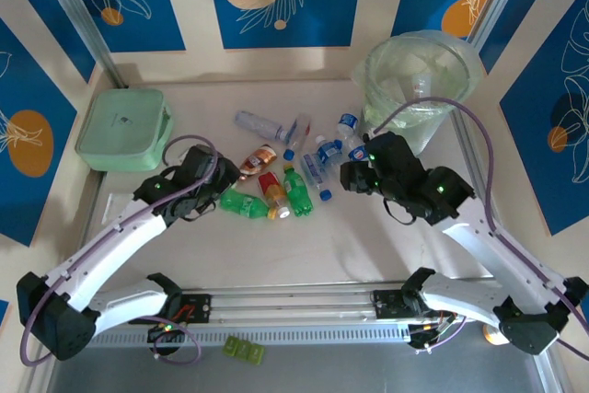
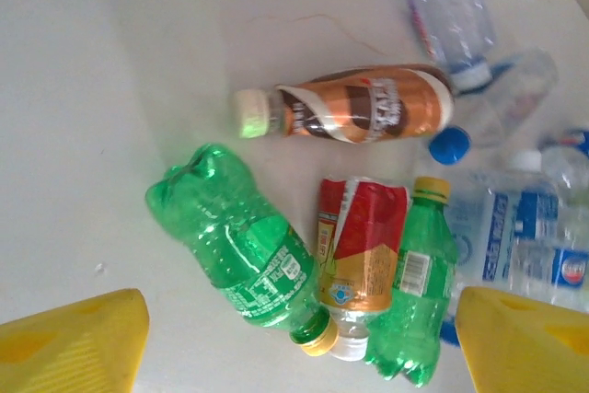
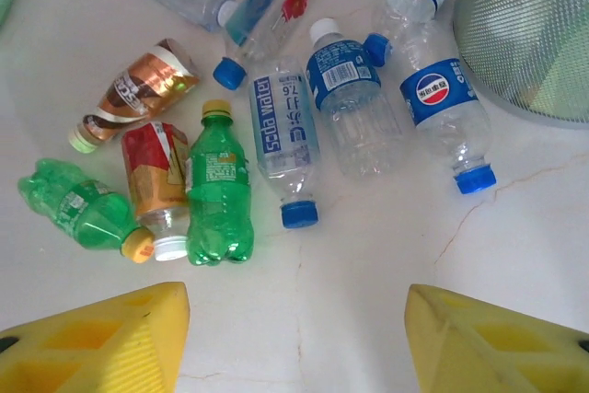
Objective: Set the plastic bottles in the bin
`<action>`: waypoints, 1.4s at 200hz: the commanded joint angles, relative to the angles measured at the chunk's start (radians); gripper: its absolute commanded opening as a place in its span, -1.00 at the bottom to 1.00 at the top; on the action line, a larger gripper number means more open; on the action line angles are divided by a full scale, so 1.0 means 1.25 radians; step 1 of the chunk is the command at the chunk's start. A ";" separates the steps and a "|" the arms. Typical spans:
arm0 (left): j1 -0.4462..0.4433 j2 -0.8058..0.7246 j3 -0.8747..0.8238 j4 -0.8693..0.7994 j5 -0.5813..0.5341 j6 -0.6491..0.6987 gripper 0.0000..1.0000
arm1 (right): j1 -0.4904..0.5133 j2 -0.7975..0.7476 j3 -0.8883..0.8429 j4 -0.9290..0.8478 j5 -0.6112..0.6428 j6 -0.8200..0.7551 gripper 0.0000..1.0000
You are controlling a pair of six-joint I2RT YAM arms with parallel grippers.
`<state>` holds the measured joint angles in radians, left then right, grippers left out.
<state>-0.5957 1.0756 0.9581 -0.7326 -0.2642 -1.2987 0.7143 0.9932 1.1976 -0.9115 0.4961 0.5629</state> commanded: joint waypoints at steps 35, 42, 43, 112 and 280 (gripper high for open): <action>0.032 0.102 -0.058 0.010 0.023 -0.248 0.71 | 0.019 -0.105 -0.028 0.002 -0.017 0.054 0.27; 0.041 0.122 -0.063 0.022 0.041 -0.249 0.71 | 0.020 -0.114 -0.034 -0.001 -0.022 0.056 0.26; 0.042 0.126 -0.063 0.024 0.042 -0.250 0.71 | 0.020 -0.115 -0.035 -0.001 -0.023 0.056 0.26; 0.080 0.278 -0.092 0.185 0.125 -0.260 0.75 | 0.025 -0.158 -0.072 -0.014 -0.050 0.046 0.25; 0.092 0.290 -0.171 0.285 0.166 -0.230 0.13 | 0.024 -0.217 -0.081 -0.023 -0.040 0.038 0.25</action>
<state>-0.4923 1.4872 0.7635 -0.3298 -0.0631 -1.6020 0.7399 0.7403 1.1099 -0.9321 0.4480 0.6106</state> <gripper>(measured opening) 0.589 0.626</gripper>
